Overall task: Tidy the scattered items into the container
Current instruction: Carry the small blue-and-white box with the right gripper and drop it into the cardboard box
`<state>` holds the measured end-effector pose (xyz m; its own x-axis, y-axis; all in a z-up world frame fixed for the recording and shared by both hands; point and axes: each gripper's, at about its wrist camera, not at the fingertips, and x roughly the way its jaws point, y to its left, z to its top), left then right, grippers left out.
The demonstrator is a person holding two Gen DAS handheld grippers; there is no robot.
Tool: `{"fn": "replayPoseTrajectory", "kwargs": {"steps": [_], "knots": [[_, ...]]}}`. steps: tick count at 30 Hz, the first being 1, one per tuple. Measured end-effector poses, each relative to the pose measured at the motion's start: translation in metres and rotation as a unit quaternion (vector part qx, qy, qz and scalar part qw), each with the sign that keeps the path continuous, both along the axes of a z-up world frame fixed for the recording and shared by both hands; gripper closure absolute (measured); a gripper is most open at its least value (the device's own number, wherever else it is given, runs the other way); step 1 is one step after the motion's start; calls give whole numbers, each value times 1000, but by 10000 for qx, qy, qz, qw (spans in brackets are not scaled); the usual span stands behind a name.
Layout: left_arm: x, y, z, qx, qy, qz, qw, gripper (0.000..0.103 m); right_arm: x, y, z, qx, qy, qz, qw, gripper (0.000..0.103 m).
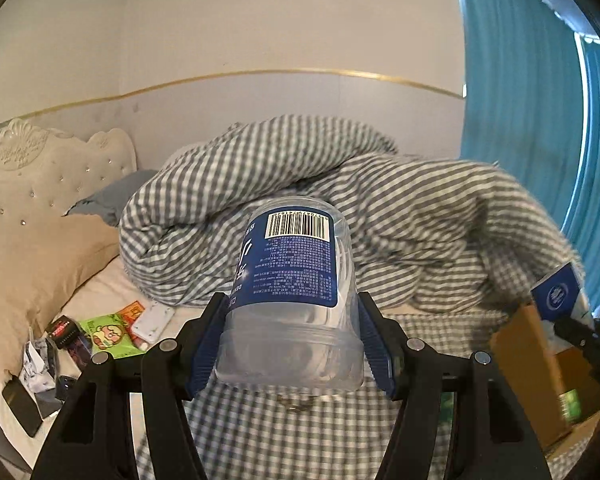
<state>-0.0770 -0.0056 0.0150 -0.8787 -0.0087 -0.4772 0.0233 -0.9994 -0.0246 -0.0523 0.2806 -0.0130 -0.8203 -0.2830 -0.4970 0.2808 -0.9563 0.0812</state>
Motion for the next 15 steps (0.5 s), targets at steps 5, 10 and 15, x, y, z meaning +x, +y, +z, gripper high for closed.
{"fn": "replayPoseTrajectory", "kwargs": {"steps": [5, 10, 15], "knots": [[19, 46, 14, 68, 181, -212, 9996, 38, 36, 39, 27, 12, 353, -579, 9977, 83], [30, 96, 18, 227, 230, -589, 9977, 38, 65, 72, 37, 182, 470, -1064, 9930, 83], [43, 136, 26, 196, 361, -916, 9949, 38, 84, 109, 37, 206, 472, -1369, 9892, 83]]}}
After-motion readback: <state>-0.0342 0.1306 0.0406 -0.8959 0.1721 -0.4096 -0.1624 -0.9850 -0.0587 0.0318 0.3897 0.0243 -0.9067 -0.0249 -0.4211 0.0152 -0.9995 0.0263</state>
